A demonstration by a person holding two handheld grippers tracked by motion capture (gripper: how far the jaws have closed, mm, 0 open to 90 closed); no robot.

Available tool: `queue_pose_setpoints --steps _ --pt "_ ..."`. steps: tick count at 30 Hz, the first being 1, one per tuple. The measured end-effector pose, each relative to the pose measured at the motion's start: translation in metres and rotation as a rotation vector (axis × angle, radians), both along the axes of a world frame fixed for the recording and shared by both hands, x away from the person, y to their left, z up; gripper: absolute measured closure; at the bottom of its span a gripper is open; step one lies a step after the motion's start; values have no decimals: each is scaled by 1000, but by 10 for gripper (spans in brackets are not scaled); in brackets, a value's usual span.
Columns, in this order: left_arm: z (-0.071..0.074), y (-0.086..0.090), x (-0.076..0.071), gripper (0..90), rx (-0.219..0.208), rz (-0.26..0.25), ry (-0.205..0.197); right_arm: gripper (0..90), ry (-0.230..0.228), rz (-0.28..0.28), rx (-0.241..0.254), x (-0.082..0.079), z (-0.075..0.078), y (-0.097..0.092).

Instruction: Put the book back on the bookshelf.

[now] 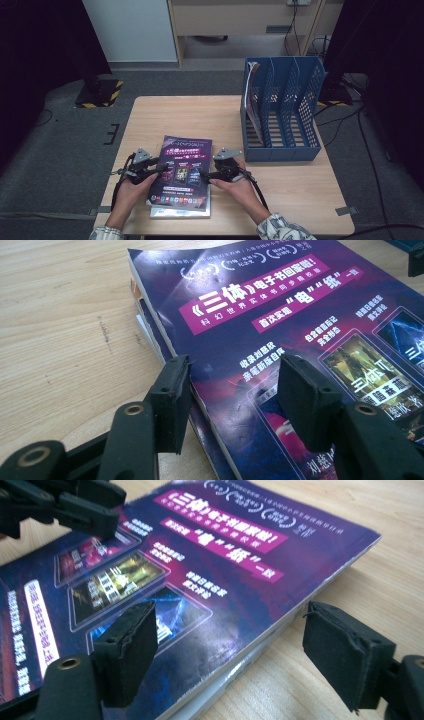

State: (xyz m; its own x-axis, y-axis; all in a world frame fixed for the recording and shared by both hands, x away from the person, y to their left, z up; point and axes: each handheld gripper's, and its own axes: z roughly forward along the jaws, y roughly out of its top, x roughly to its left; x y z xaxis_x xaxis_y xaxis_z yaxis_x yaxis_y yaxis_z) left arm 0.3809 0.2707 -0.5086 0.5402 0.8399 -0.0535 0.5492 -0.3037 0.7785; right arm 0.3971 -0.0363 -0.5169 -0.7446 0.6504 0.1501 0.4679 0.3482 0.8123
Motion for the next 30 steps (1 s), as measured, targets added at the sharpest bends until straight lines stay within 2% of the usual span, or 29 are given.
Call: queue_pose_setpoints --steps 1,6,8,12,20,25,30 --pt "0 0 0 476 -2 1 2 210 14 -1 -3 0 -1 1" --pt "1 -2 -1 482 19 -10 -9 205 17 3 -6 0 -3 1" --pt "1 -4 -1 482 12 -24 -1 203 20 4 -7 0 -3 1" --pt "2 -11 -3 482 28 -50 -5 192 40 4 -13 1 -5 0" --pt "1 -12 -3 478 22 -45 -9 158 63 -3 7 4 -8 -3" --pt "0 -11 -4 477 19 -44 -12 130 99 -7 34 7 -11 -3" --pt "0 -11 -4 476 18 -41 -13 118 117 -3 52 9 -13 -4"
